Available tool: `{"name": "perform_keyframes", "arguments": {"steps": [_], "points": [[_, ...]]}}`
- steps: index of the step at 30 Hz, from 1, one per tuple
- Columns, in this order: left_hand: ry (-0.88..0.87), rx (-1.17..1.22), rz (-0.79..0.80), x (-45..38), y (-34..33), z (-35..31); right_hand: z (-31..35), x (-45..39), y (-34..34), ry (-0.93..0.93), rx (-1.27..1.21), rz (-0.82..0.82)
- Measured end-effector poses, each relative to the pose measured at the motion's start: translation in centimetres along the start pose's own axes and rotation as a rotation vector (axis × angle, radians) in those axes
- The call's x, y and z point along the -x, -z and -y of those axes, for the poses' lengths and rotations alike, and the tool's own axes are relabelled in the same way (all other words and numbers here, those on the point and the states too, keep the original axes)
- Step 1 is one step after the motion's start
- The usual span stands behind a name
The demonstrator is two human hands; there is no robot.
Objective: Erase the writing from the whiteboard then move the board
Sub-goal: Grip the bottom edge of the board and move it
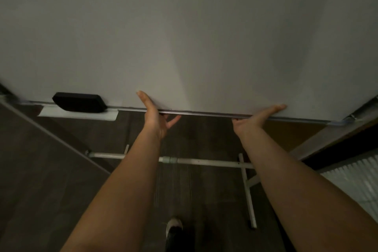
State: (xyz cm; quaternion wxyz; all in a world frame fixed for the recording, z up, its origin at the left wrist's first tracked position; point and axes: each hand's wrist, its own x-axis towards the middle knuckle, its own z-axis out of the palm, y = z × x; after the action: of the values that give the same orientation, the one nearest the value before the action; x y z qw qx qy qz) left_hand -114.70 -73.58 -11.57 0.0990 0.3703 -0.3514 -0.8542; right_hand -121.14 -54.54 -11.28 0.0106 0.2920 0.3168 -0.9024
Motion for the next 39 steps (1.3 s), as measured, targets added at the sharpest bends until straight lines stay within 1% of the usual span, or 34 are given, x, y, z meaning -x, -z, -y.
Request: {"name": "perform_keyframes", "arguments": {"steps": [3, 6, 9, 17, 21, 27, 39], "points": [[0.014, -0.018, 0.028, -2.6, -0.8, -1.4, -0.8, -1.7, -1.9, 0.008, -0.009, -0.029], [0.016, -0.031, 0.066, -5.4, -1.6, -2.7, -1.6, -3.7, -3.9, 0.016, -0.014, -0.012], [0.014, -0.051, 0.102, -7.7, -2.7, -4.1, -2.2, -5.2, -5.9, 0.015, -0.014, -0.036], [0.009, -0.067, 0.109, -14.0, -5.8, -7.2, -3.7, -10.4, -11.6, 0.025, 0.016, -0.05], [-0.011, -0.029, 0.093, -17.6, -7.7, -8.3, -3.9, -13.9, -14.4, 0.008, 0.015, -0.007], [-0.048, 0.051, 0.009, -22.3, -11.4, -10.2, -4.0, -19.4, -19.5, -0.058, 0.017, 0.0], [-0.111, 0.123, -0.065, -29.1, -16.4, -12.6, -3.8, -26.4, -27.1, -0.102, 0.083, 0.058]]}}
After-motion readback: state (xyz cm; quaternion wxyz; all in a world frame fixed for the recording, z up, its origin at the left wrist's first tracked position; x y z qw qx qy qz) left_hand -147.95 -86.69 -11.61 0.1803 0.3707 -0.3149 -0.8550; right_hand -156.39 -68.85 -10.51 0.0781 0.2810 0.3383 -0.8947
